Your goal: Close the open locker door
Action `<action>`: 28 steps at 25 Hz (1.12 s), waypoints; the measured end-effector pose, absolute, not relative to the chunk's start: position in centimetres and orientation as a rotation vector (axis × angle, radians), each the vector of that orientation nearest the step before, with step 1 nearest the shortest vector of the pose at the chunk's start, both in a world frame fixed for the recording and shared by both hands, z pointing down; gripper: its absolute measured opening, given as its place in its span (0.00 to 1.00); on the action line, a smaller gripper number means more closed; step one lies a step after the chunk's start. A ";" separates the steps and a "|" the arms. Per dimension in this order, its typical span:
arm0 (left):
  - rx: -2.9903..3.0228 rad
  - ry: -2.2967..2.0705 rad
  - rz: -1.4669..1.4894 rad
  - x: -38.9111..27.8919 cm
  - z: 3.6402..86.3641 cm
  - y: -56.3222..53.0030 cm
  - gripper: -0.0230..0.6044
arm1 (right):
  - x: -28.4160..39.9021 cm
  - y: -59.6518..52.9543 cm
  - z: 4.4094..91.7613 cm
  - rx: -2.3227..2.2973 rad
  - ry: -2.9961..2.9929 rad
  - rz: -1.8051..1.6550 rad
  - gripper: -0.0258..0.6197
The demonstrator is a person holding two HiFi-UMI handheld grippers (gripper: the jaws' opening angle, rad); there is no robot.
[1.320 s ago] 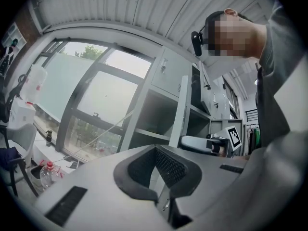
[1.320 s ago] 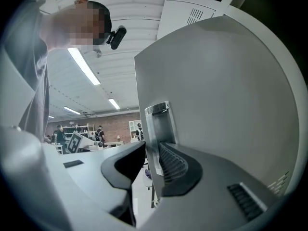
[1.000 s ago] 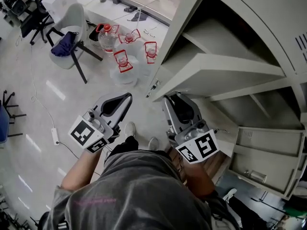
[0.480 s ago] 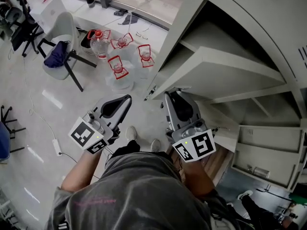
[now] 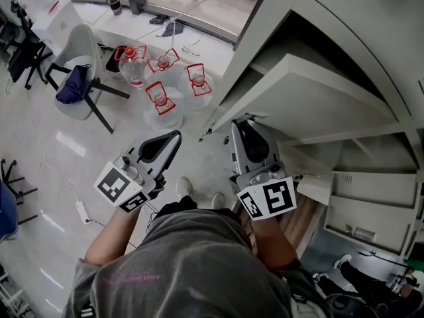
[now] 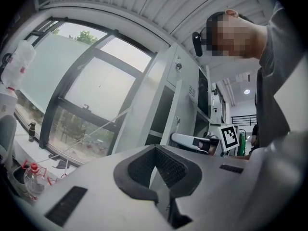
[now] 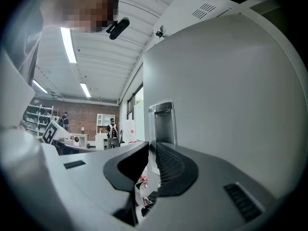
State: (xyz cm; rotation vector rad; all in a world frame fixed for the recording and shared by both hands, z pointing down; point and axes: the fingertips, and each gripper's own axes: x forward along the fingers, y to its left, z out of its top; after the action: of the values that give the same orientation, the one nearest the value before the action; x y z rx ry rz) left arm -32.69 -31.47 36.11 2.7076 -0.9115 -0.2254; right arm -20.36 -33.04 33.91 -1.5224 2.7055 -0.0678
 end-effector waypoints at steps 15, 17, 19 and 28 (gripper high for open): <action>2.724 -0.838 -0.216 -32.9 36.3 -34.3 0.06 | -19.8 -37.0 33.9 -1.746 2.628 0.020 0.12; 2.724 -0.830 -0.214 -32.9 36.4 -34.6 0.06 | -19.7 -37.4 33.9 -1.767 2.620 0.030 0.12; 2.723 -0.825 -0.215 -32.9 36.4 -35.0 0.06 | -19.6 -37.9 33.9 -1.785 2.614 0.034 0.11; 2.721 -0.817 -0.222 -33.4 36.5 -36.5 0.06 | -19.3 -39.4 33.9 -1.857 2.577 0.044 0.11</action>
State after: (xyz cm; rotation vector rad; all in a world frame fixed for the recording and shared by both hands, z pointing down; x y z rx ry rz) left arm -33.36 -36.46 36.47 2.7207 -0.8168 -0.2222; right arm -19.26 -39.43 33.91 -1.8574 2.5772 0.0437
